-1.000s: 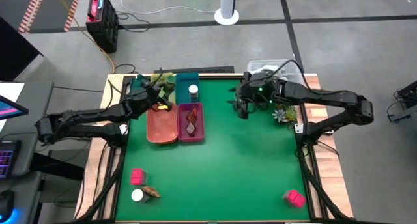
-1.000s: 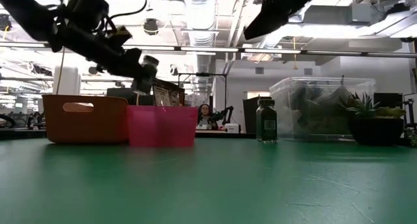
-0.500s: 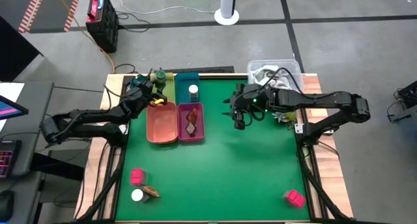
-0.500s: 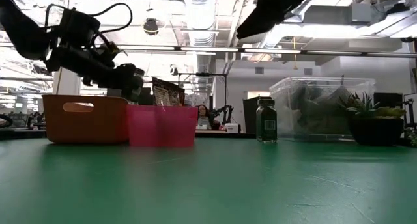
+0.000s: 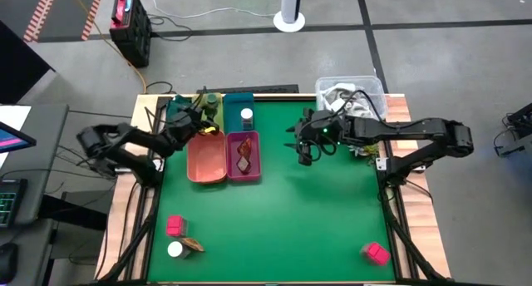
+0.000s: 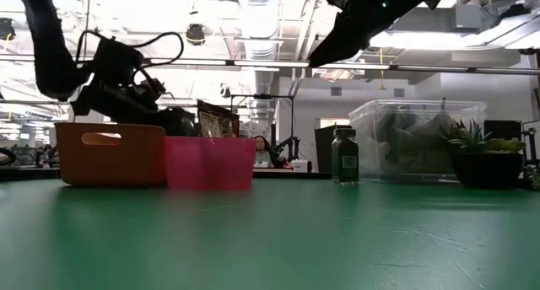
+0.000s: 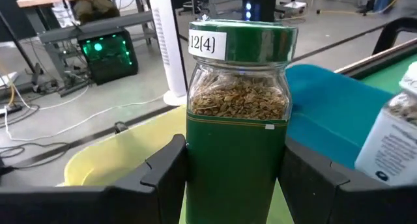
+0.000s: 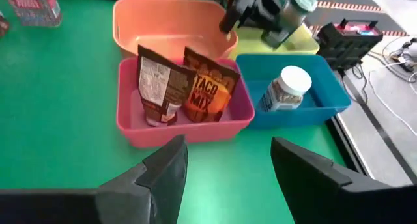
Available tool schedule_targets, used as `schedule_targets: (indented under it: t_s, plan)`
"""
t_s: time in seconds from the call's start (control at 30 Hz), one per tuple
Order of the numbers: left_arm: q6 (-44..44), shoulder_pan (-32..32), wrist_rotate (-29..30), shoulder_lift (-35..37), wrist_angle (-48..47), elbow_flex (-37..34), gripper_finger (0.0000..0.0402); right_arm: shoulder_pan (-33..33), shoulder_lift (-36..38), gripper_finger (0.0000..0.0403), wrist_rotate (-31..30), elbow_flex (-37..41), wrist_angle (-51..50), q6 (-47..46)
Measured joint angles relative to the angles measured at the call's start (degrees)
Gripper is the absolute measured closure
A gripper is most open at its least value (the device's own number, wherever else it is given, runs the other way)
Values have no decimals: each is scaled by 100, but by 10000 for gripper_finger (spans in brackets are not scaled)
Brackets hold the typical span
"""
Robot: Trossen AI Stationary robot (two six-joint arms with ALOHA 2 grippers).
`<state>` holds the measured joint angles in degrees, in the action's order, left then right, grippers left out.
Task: Sort spices by type
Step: Put the bottom green seasoning bottle into the yellow bin
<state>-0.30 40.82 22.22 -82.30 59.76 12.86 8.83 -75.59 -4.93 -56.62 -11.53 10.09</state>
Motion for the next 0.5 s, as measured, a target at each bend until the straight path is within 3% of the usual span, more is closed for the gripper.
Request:
schedule_targets:
  t_s: [0.5]
  plan:
    - [-85, 319, -253, -607, 366, -1, 198, -62, -1, 154, -13, 0, 28, -2]
